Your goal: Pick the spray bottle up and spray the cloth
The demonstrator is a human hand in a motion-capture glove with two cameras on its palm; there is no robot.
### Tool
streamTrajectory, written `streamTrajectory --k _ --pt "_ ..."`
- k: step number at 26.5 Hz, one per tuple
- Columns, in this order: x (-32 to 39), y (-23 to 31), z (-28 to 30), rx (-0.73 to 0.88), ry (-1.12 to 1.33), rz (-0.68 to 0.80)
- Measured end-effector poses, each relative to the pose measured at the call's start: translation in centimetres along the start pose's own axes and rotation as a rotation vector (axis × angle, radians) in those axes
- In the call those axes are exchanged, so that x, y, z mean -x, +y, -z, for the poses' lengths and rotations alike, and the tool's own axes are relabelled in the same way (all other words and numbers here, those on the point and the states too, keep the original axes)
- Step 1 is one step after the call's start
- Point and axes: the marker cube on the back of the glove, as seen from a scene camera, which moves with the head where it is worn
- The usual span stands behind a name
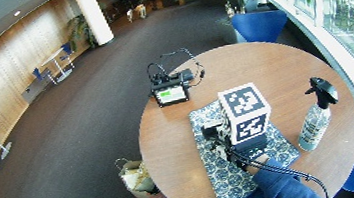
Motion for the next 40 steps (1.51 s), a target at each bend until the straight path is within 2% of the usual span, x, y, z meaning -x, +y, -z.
streamTrajectory --k 26,34,40 --pt "0.0 0.7 -0.4 -0.011 -0.029 0.004" --pt "0.7 2.0 0.9 -0.082 -0.069 0.067" --pt "0.7 4.9 1.1 -0.009 -0.066 0.155"
